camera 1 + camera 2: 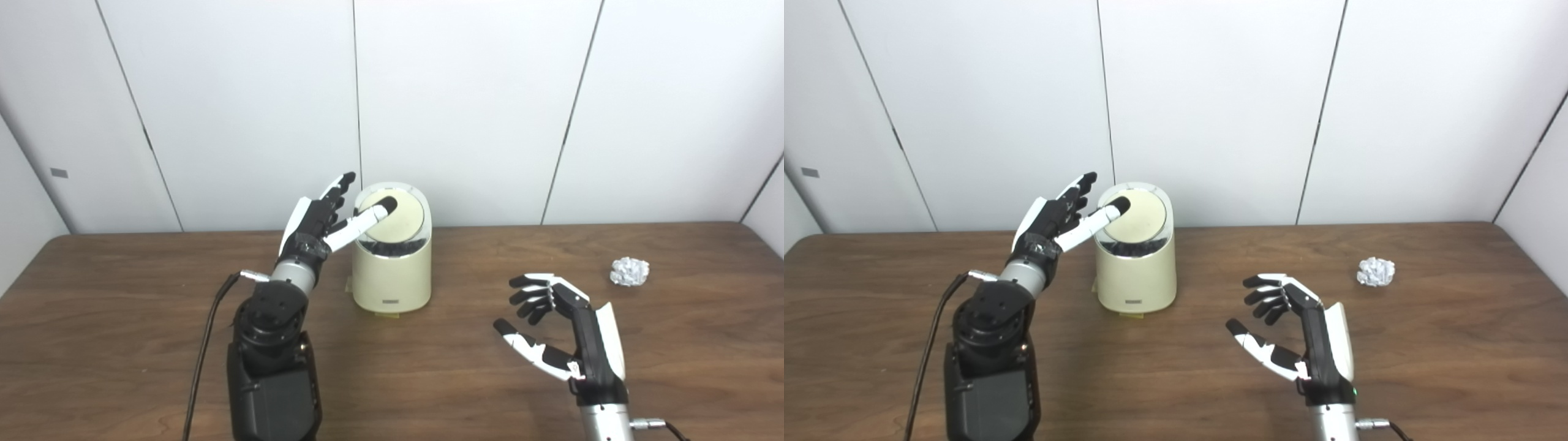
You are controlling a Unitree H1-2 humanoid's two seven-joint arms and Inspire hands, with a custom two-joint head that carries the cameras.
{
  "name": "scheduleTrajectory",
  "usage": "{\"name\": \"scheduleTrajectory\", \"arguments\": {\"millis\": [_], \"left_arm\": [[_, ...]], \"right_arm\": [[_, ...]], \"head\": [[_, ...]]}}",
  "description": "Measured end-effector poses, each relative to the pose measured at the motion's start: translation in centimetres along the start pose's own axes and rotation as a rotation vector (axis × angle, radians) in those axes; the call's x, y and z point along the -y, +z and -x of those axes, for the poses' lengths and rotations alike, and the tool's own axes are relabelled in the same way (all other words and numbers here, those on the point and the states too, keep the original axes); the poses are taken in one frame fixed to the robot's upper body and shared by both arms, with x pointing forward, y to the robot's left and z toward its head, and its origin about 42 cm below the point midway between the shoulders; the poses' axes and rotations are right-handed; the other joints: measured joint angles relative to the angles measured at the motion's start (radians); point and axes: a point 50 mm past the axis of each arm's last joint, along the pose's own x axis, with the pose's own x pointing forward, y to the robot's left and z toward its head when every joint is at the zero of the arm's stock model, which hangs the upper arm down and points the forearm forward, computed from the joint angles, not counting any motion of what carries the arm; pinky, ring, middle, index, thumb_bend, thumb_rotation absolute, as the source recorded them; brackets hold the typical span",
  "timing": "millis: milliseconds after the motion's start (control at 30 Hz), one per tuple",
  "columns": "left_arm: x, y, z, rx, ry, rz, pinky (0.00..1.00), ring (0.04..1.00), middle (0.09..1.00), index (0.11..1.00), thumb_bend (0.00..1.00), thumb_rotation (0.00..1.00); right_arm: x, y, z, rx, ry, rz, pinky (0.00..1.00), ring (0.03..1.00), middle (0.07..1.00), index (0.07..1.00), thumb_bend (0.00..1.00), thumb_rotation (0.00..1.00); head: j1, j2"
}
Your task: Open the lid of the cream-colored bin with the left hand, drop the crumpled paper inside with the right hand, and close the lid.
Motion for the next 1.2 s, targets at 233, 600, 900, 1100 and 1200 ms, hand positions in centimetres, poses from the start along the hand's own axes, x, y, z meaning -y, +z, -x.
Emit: {"name": "scheduleTrajectory", "arguments": {"millis": [233, 600, 900, 1100, 1200], "left_arm": [[0.1, 0.0, -0.4, -0.009, 0.07, -0.019, 1.0, 1.0, 1.0, 1.0, 0.87, 0.47], [0.6, -0.9, -2.0, -0.033, 0.164, -0.082, 1.0, 1.0, 1.0, 1.0, 0.91, 0.41], [1.3, -1.9, -2.9, -0.06, 0.156, -0.106, 1.0, 1.0, 1.0, 1.0, 0.94, 0.39], [1.5, -1.9, -3.0, -0.064, 0.176, -0.102, 1.0, 1.0, 1.0, 1.0, 0.95, 0.39], [1.8, -2.0, -3.3, -0.076, 0.167, -0.103, 1.0, 1.0, 1.0, 1.0, 0.95, 0.39]], "right_arm": [[-0.1, 0.0, 0.0, 0.001, 0.001, 0.003, 0.29, 0.399, 0.499, 0.59, 0.36, 0.15], [-0.3, 0.1, 0.0, 0.004, -0.003, 0.007, 0.2, 0.286, 0.408, 0.593, 0.38, 0.13], [-0.3, 0.0, 0.0, -0.015, 0.001, 0.012, 0.2, 0.288, 0.417, 0.597, 0.38, 0.14], [-0.4, 0.0, 0.1, -0.021, 0.003, 0.013, 0.22, 0.317, 0.437, 0.595, 0.38, 0.14], [-0.4, 0.0, 0.1, -0.019, 0.005, 0.016, 0.21, 0.305, 0.43, 0.593, 0.37, 0.13]], "head": [[0.0, -0.006], [-0.006, -0.012], [-0.009, -0.009], [-0.014, -0.006], [-0.015, -0.006]]}}
